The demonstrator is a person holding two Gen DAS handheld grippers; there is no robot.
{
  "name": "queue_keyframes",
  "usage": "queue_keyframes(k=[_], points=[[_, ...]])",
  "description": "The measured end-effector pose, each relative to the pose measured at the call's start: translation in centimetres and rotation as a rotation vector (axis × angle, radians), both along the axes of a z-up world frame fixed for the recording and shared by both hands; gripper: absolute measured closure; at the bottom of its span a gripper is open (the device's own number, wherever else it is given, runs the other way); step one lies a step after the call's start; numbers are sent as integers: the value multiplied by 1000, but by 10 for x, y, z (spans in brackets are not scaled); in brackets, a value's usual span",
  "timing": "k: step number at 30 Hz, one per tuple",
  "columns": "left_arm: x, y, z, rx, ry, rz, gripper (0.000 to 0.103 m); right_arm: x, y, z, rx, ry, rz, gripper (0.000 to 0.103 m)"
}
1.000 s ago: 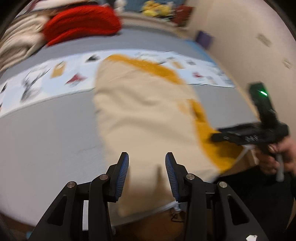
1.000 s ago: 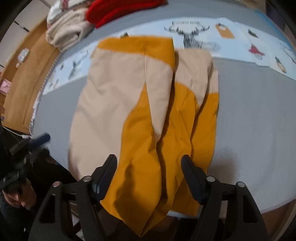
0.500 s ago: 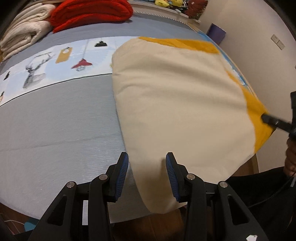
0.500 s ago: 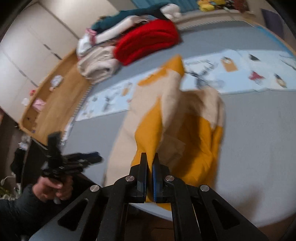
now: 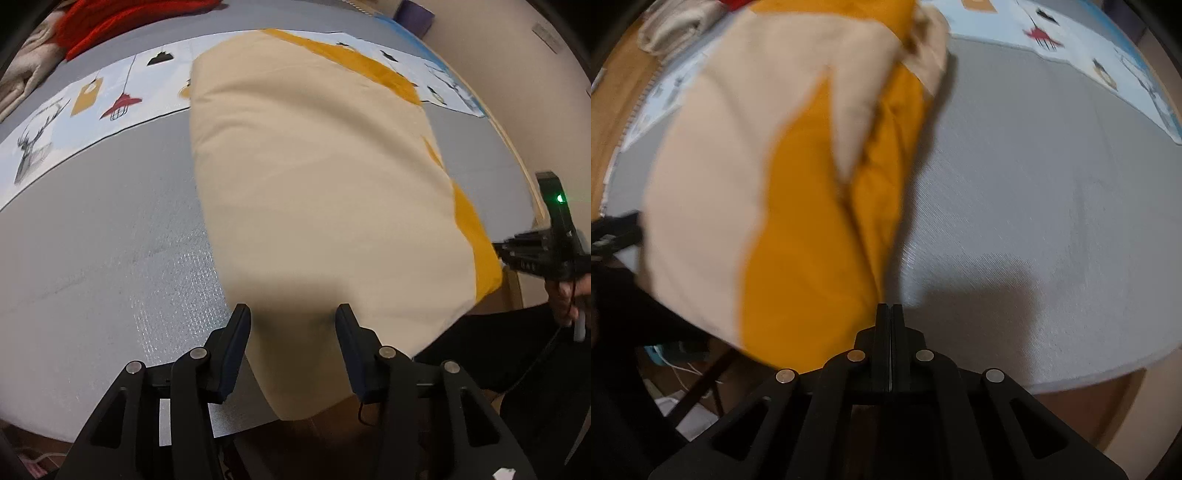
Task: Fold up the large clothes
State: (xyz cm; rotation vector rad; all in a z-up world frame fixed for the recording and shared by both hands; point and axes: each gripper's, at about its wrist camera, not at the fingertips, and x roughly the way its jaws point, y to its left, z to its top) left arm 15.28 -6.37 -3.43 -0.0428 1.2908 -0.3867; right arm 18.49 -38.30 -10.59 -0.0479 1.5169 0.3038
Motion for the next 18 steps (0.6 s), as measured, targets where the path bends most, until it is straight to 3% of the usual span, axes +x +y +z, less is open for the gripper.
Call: queue_keyframes(k=[3, 5, 8, 10, 11, 12, 18], points=[[-3, -4, -25, 89, 72, -28, 57, 3, -13, 18, 79, -87, -28, 103], [-6, -10, -30, 131, 65, -50, 55, 10, -30, 41, 141, -202, -106, 100], [-7, -13, -28, 132, 55, -66, 52, 18, -51, 70, 268, -334, -228, 96], [-6, -12, -28, 122, 60, -61, 51, 27, -52, 77, 338, -344, -258, 76], [-6, -11, -26, 110, 61, -55, 51, 32, -50, 79, 358, -357, -262, 58], [-5, -9, -25, 98, 61, -48, 51, 33, -42, 81, 362, -371, -260, 48], [4, 8, -6, 33, -4, 13, 53, 81, 1, 64, 400, -325, -281, 47]])
